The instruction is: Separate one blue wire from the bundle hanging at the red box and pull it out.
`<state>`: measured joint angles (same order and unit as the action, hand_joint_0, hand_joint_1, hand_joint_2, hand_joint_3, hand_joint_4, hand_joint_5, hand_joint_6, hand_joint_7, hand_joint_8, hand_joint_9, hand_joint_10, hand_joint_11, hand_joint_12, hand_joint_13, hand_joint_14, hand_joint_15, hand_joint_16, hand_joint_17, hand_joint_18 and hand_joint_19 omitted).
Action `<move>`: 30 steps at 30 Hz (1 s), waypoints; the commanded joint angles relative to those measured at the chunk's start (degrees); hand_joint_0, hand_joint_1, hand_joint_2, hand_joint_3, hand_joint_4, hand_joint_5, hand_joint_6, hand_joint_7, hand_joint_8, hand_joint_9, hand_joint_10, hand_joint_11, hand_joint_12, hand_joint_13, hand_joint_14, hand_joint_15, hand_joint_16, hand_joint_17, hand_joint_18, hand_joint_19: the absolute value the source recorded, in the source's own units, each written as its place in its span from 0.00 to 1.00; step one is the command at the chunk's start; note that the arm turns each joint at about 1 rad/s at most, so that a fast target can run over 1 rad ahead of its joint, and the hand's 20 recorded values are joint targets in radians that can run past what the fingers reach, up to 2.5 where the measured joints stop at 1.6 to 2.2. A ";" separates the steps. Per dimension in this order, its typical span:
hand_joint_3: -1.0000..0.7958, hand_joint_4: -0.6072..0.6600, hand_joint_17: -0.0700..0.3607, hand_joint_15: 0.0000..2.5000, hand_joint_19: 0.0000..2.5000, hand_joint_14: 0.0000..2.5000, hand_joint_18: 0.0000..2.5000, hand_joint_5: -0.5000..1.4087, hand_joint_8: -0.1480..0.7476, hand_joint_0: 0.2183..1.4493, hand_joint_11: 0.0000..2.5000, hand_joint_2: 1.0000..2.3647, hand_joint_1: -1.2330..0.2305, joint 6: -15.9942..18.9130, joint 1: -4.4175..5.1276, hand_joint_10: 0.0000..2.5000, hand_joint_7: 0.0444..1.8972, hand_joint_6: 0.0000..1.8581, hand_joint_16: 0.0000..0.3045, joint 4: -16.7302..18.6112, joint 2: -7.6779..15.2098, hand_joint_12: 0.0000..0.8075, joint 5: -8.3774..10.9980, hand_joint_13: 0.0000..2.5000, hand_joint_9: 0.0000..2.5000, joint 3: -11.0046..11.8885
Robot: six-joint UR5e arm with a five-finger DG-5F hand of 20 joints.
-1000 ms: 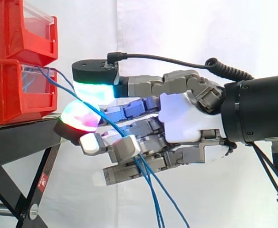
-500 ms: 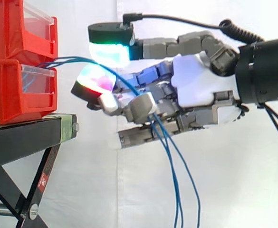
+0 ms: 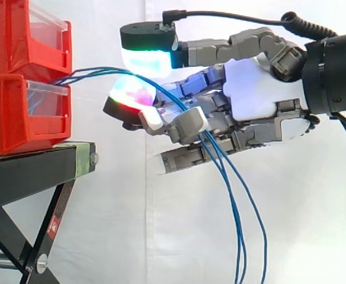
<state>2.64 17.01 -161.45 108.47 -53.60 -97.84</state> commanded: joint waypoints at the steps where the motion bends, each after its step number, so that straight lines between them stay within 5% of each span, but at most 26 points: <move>1: 0.40 0.66 0.45 0.56 0.12 0.01 0.21 0.14 0.52 0.39 0.42 0.01 0.25 -0.09 -0.04 0.01 0.53 0.46 0.18 -0.01 -0.02 0.40 0.07 0.53 0.36 0.01; 30: 0.31 0.68 0.45 0.56 0.12 0.01 0.22 0.13 0.52 0.41 0.41 0.01 0.22 -0.45 -0.04 0.01 0.53 0.47 0.18 -0.01 -0.02 0.40 0.16 0.52 0.32 0.01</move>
<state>2.20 16.97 -161.46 108.46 -53.44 -97.83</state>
